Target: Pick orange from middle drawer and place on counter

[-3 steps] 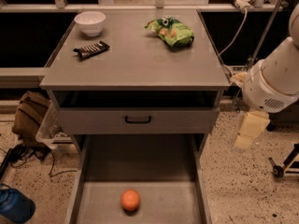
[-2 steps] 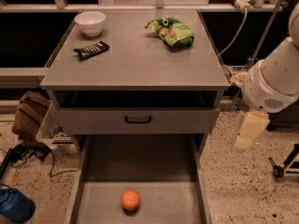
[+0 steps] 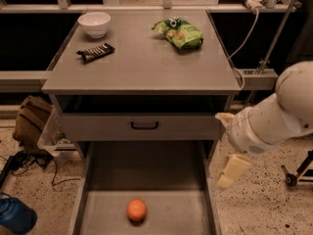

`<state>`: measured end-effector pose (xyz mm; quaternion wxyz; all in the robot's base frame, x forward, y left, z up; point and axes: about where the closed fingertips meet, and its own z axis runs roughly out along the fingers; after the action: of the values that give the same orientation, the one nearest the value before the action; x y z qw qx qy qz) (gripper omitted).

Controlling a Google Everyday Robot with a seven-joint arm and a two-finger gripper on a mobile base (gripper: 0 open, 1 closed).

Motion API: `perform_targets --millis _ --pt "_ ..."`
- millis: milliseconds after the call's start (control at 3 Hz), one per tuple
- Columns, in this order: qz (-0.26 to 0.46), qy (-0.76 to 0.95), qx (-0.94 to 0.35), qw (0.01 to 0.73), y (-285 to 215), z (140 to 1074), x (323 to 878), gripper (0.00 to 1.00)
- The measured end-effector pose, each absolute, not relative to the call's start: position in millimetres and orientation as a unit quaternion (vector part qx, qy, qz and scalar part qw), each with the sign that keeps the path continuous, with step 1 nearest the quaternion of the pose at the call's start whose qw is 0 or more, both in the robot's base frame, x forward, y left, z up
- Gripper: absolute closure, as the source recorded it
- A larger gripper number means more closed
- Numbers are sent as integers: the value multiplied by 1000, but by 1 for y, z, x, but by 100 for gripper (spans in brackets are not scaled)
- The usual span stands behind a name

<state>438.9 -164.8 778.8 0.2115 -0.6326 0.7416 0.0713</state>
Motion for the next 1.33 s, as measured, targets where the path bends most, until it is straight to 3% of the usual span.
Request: perform_targets --millis 333,667,1333 --pt "118 733 -633 222 -140 719 433 0" --pt "118 733 -633 222 -140 719 433 0" --pt "173 687 -650 275 -74 644 441 0"
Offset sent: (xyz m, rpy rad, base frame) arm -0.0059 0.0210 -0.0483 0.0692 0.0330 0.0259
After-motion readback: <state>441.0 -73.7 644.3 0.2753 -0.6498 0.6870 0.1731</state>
